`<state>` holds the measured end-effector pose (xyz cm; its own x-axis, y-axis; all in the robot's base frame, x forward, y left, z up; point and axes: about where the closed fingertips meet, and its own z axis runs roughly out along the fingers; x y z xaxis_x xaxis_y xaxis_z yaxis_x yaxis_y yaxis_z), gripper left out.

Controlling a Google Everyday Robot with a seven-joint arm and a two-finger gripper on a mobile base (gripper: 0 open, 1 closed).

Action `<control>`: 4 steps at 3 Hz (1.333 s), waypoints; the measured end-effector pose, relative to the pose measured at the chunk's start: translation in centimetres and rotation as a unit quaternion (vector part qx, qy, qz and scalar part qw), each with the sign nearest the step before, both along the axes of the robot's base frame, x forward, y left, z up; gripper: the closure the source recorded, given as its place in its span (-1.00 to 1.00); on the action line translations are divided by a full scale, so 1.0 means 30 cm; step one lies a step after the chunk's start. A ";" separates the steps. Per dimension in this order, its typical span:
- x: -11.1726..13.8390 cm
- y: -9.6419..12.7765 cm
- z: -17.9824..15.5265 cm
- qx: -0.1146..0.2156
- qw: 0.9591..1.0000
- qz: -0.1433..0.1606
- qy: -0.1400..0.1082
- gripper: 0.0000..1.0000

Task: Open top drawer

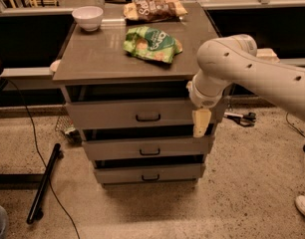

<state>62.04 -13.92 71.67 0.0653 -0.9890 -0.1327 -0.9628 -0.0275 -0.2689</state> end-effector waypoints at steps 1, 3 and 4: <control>0.065 -0.091 -0.036 -0.022 1.000 -0.020 0.004 -1.00; 0.174 -0.172 -0.156 -0.011 0.999 -0.044 0.027 -1.00; 0.182 -0.184 -0.241 0.003 0.998 -0.053 0.046 -1.00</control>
Offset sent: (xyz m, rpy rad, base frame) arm 0.0685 -0.0666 -0.0344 -0.0326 0.0331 -0.1038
